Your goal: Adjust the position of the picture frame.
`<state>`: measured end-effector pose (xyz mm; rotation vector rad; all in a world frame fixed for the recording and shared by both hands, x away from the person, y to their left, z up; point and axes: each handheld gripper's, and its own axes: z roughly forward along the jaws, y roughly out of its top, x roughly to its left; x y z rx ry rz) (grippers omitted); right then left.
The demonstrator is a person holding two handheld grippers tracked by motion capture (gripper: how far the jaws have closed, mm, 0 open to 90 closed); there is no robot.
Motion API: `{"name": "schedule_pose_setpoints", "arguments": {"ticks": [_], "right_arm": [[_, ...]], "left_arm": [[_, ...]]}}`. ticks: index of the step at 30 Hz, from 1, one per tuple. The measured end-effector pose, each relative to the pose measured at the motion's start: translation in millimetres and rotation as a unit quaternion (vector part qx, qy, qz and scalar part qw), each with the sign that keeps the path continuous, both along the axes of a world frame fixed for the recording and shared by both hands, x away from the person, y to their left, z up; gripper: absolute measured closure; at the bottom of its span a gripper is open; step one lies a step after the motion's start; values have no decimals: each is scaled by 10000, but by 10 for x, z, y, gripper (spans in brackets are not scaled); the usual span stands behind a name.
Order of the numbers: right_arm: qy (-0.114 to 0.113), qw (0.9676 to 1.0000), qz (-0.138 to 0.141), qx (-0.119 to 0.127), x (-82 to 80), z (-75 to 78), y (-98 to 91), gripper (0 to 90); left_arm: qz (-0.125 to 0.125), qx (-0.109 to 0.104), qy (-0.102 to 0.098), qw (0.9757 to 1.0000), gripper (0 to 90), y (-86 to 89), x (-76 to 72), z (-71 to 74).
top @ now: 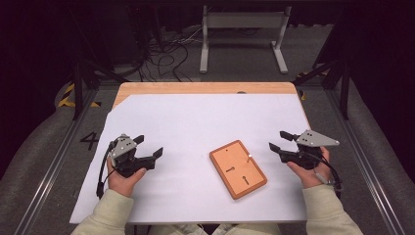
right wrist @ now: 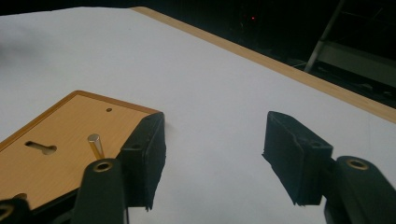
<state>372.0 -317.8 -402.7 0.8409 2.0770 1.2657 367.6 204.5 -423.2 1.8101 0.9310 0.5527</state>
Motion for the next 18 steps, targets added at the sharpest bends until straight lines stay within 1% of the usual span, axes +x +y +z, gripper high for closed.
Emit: {"name": "schedule_pose_setpoints", "arguments": {"ticks": [1,2,4,5,7,9,10,11,13,15,18], "right_arm": [[76,10000,-32,-54,-2,4,9,430],[115,9999,-35,-110,0,6,11,447],[136,9998,-34,-132,-2,9,14,461],[211,9995,-81,-205,-5,18,23,473],[377,9989,-132,-244,-1,39,27,542],[521,9980,-179,-310,-3,61,33,585],[556,9977,-182,-344,-7,69,40,621],[637,9971,-156,-384,-10,78,49,657],[735,9962,-141,-457,-13,90,65,695],[844,9950,-82,-526,-16,103,84,753],[1014,9928,-41,-629,-20,123,108,819]], "left_arm": [[2,0,2,10000,164,0,0,0],[2,-3,4,10000,164,0,0,-1],[12,-3,-6,10000,164,1,1,-2],[9,-10,-1,10000,164,-1,2,-3],[16,3,1,10000,164,-3,5,-6],[16,29,31,10000,164,-3,9,-10],[25,26,53,10000,164,-5,10,-14],[30,23,58,10000,164,-5,12,-15],[35,37,51,10000,164,-3,14,-15],[39,36,55,10000,164,-5,15,-16],[43,41,64,10000,163,-5,17,-19]]}}
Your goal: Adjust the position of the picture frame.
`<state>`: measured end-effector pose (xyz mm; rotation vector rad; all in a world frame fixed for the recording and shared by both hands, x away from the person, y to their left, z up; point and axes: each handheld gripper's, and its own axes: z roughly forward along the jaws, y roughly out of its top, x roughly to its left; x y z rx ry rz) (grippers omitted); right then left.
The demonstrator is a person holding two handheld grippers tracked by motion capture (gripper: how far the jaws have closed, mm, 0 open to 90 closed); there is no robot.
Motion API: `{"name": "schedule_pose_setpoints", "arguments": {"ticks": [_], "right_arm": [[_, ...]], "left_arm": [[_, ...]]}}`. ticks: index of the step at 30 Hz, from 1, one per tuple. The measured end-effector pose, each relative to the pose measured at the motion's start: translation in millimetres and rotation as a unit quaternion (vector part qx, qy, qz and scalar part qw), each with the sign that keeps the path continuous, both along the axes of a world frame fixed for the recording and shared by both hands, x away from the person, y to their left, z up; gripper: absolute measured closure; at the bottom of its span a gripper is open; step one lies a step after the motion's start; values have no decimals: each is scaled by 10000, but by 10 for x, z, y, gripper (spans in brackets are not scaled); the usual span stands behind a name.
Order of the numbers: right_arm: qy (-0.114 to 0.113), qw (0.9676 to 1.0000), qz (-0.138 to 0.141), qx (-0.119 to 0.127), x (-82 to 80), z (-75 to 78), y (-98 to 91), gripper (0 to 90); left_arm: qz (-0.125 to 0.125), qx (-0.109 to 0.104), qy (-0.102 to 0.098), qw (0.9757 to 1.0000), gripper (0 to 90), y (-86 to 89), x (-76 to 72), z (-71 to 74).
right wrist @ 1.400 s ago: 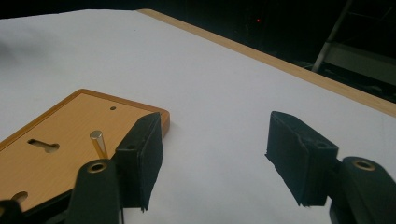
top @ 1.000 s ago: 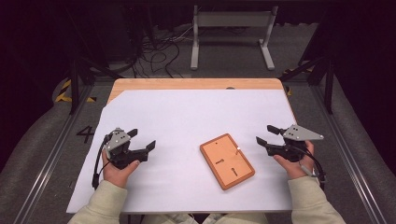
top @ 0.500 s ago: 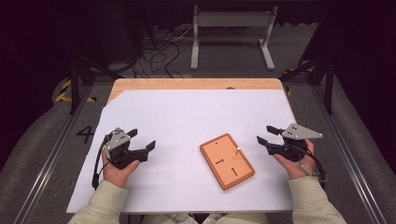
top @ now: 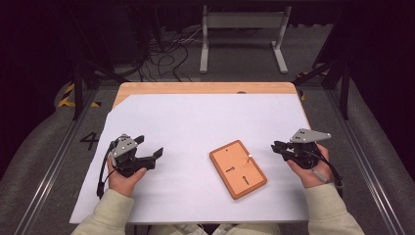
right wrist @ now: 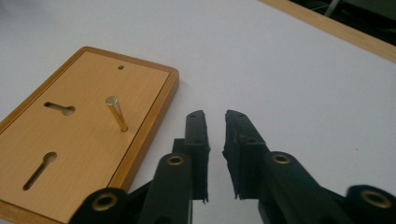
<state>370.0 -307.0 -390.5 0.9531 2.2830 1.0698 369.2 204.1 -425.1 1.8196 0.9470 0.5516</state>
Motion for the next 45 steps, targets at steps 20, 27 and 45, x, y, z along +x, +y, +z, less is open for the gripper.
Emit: {"name": "schedule_pose_setpoints", "arguments": {"ticks": [20,27,45], "right_arm": [[785,9958,100,-450,-6,44,108,900],[1371,9875,89,-768,34,-60,192,900],[2189,9658,339,-1345,54,-235,347,900]], "left_arm": [[3,12,20,10000,163,-1,4,-6],[-2,11,52,10000,163,-4,9,-12],[-14,23,65,10000,163,-4,18,-16]]}}
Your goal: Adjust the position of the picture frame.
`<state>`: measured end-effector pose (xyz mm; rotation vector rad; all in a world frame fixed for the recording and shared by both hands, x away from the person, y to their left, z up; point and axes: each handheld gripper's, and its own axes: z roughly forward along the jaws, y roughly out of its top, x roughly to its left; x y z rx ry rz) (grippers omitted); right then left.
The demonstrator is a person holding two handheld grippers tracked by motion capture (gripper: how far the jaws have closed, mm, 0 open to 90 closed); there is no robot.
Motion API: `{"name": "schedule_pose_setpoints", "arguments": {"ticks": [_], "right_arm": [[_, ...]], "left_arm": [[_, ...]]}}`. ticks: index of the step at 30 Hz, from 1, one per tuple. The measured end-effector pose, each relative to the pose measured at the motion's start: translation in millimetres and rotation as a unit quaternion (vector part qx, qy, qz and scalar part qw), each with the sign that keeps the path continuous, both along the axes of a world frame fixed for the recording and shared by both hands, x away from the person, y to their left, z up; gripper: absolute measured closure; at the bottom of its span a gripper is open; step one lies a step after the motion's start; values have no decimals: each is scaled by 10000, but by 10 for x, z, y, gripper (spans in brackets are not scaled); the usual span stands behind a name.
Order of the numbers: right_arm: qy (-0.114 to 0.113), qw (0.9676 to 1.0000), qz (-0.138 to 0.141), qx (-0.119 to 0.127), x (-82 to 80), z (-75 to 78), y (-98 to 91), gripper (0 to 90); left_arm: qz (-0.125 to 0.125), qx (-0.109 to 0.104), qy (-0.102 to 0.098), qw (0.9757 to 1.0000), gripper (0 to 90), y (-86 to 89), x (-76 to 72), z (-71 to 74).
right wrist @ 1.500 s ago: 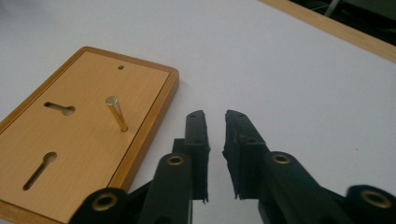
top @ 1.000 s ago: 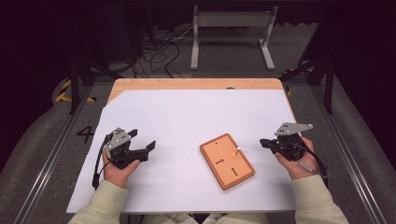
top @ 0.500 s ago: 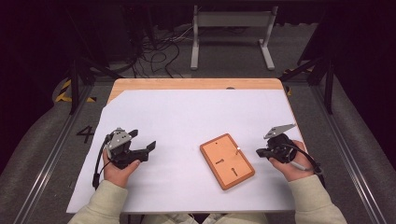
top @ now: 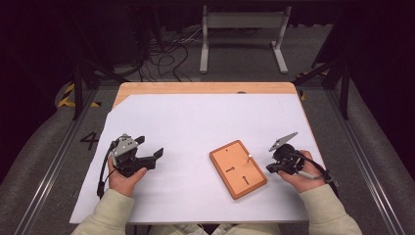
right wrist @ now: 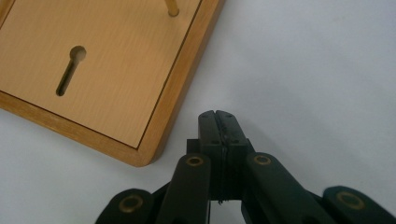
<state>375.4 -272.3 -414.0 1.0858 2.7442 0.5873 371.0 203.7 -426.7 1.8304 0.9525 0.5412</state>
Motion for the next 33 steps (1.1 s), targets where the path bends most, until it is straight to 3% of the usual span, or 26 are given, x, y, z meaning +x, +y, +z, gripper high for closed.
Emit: {"name": "schedule_pose_setpoints", "arguments": {"ticks": [8,16,21,33], "right_arm": [[347,9988,197,-290,-33,-59,134,900],[353,9984,155,-405,-49,-62,163,900],[494,9979,319,-259,-71,-72,202,900],[545,9941,930,-101,-159,-102,524,900]], "left_arm": [[4,-9,1,10000,163,1,1,1],[5,-41,25,10000,164,5,5,0],[24,-61,5,10000,164,10,5,4],[32,-58,8,10000,167,22,-8,3]]}}
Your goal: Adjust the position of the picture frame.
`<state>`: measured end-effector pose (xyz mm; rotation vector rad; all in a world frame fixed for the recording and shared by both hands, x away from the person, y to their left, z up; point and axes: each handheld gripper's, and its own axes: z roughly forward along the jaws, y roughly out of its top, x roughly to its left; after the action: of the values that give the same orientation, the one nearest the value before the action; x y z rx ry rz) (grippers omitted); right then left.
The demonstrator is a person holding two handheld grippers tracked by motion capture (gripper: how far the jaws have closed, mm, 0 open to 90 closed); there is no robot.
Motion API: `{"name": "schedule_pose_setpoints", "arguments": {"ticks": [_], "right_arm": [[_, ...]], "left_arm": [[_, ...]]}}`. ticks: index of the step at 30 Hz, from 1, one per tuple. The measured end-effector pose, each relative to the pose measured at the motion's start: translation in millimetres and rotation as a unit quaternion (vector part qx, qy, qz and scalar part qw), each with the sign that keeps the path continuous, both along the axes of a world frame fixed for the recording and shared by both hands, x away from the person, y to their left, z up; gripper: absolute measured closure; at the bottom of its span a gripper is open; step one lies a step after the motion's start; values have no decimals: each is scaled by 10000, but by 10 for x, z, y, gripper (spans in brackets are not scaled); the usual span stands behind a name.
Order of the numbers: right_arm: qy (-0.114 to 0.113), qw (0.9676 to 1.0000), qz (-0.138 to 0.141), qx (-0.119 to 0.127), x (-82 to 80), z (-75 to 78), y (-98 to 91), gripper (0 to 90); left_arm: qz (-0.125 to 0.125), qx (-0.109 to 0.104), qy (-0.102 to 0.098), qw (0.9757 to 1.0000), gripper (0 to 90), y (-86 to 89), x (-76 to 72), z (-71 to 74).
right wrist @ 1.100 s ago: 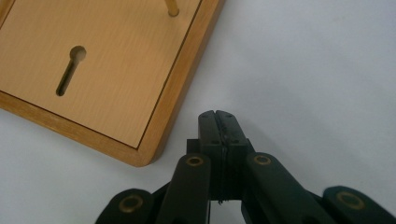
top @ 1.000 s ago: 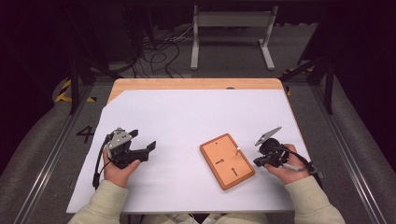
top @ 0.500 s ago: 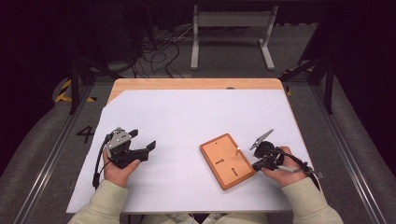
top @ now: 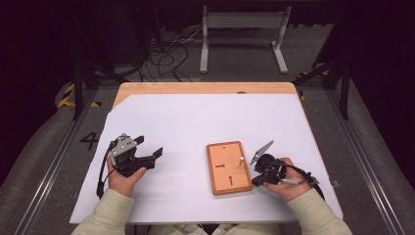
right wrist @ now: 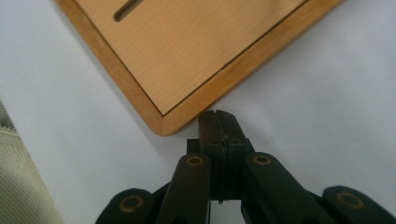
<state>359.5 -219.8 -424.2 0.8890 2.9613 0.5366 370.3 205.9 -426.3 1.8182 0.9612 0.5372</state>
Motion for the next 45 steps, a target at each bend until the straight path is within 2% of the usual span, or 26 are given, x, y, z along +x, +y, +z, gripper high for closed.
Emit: {"name": "schedule_pose_setpoints", "arguments": {"ticks": [7,8,13,14,18,21,27,31,34,38,39,42,45], "right_arm": [[98,9996,247,115,14,-16,191,900],[96,9992,366,142,33,-24,285,900],[138,9985,468,266,76,-40,409,900],[134,9979,545,309,109,-46,493,900],[89,9974,639,327,147,-52,628,900],[77,9971,666,355,171,-56,687,900],[-86,9964,667,512,250,-79,836,900],[-84,9963,688,512,249,-68,832,900],[-49,9956,730,581,227,-6,814,900],[-159,9939,784,760,239,165,790,900],[-159,9939,784,760,239,165,790,900],[-330,9918,759,978,300,333,764,900],[-458,9903,735,1090,376,456,750,900]], "left_arm": [[77,16,34,10000,167,37,-31,-12],[92,15,31,10000,167,46,-36,-14],[145,23,25,9999,167,77,-61,-13],[164,12,32,9999,167,89,-69,-14],[175,4,41,9998,167,96,-69,-16],[172,6,23,9998,167,93,-64,-17],[125,16,24,9999,167,71,-51,-15],[117,10,27,9999,167,71,-45,-17],[118,6,33,9999,168,76,-47,-17],[132,10,47,9999,167,80,-55,-18],[142,20,38,9999,167,83,-60,-18],[164,32,65,9998,167,99,-83,-25],[225,10,61,9997,168,133,-109,-30]]}}
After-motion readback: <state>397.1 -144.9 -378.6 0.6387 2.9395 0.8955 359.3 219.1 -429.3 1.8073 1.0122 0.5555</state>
